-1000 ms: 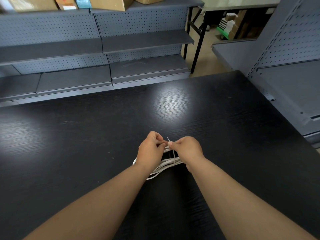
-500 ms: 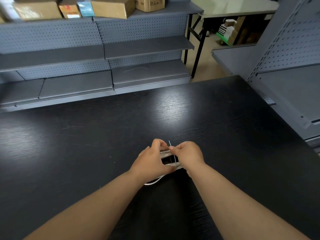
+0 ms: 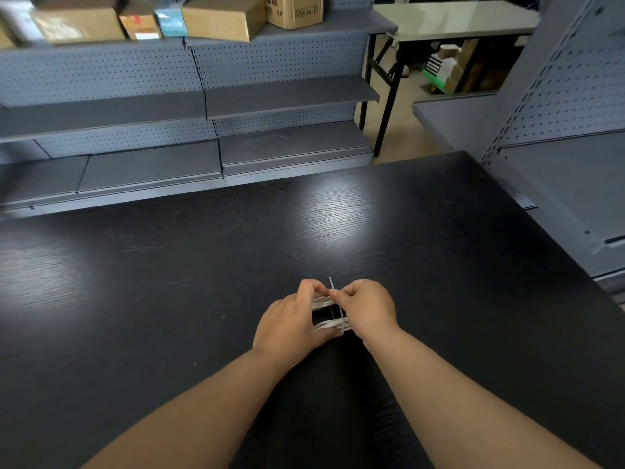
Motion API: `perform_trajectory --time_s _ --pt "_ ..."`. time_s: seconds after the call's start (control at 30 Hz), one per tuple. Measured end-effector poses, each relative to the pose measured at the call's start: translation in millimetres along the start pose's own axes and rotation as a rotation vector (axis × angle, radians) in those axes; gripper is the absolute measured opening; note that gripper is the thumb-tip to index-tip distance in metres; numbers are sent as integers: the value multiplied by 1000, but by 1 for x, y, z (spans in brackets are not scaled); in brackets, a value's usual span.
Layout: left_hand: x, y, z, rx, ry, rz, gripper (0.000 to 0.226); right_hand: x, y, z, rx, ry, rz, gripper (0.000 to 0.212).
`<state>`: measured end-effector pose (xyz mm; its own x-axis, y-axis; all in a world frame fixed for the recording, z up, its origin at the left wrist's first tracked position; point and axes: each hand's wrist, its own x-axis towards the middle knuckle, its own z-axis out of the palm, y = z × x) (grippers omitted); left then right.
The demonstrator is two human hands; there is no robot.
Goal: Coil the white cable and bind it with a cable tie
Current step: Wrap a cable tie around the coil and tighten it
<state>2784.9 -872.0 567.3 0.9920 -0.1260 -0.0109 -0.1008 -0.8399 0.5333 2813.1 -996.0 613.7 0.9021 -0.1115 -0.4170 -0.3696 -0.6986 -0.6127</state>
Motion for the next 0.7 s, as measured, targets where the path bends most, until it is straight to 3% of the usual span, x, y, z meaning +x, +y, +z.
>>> perform_trajectory --time_s 0.2,0.47,0.7 --pt "1 -3 1 20 -21 4 61 2 1 -2 60 43 -30 25" --pt "1 -3 2 34 -36 16 61 11 -9 -11 -89 -86 -80 21" --pt "1 -3 3 35 -55 -4 61 21 -13 -15 78 -119 18 16"
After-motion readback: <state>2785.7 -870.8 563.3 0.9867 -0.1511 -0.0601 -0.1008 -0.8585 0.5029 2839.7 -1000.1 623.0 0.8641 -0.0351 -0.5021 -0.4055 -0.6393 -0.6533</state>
